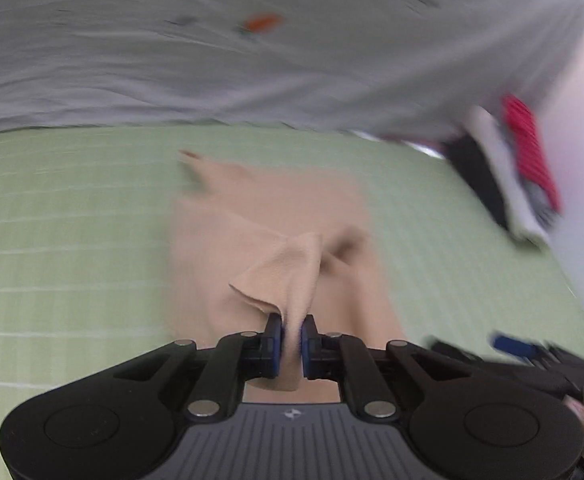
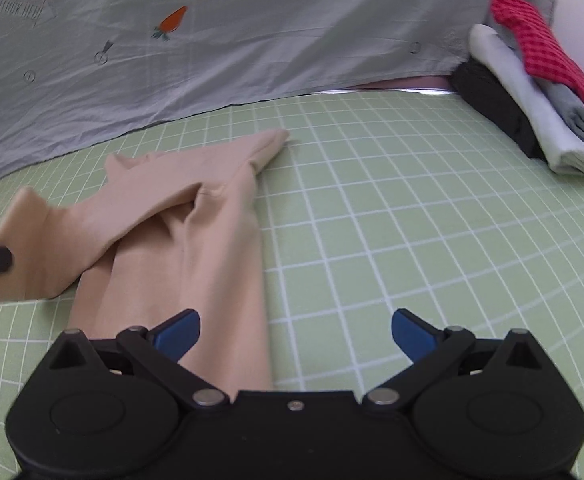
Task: Fold clothes
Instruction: 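Grasp the beige top's hem with the right gripper, then grasp the hem with the left gripper beside the right gripper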
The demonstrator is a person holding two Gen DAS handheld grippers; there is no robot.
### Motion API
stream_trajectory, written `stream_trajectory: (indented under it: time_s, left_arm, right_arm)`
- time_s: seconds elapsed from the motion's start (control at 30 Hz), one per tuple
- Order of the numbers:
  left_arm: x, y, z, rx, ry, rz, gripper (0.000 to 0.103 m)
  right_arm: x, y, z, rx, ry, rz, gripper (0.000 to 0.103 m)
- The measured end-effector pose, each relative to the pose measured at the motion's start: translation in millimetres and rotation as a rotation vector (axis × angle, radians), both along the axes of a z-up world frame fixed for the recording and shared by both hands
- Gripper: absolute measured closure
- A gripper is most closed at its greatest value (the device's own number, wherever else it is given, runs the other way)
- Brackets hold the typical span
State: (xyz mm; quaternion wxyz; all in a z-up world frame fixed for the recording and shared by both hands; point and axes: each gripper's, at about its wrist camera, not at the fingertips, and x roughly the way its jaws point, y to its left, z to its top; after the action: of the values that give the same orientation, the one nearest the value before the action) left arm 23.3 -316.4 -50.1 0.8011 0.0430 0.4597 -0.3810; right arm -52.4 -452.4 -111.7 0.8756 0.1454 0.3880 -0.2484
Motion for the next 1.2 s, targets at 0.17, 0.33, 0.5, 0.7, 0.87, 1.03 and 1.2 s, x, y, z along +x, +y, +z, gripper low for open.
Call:
stream_trajectory:
  time_s: [0.17, 0.33, 0.5, 0.7, 0.87, 1.03, 1.2]
  left_arm:
    - [-37, -9, -19, 0.130, 0.019, -0.032, 0.043]
    - [-24, 16, -15, 0.141, 0.007, 0.157, 0.030]
    - [-23, 36, -14, 0.178, 0.012, 0.286, 0.029]
    - [-32, 64, -16, 0.200, 0.036, 0.383, 0.029]
    - [-40, 75, -16, 0.186, 0.048, 0.404, 0.029]
    - [-55, 80, -12, 0.177, 0.028, 0.359, 0.029]
    - [-69, 88, -12, 0.169, 0.020, 0.316, 0.029]
  right_arm:
    - [-15, -4, 5, -0.006, -0.032, 0.004, 0.000]
    - [-12, -1, 5, 0.022, -0.061, 0.091, 0.000]
    - [6, 11, -5, 0.098, -0.028, 0.225, 0.000]
    - [19, 30, -20, 0.216, 0.047, 0.351, 0.035]
    - [7, 36, -21, 0.265, 0.035, 0.396, 0.085]
    - [-11, 45, -10, 0.259, -0.035, 0.435, 0.098]
    - [-37, 55, 5, 0.268, -0.118, 0.415, 0.098]
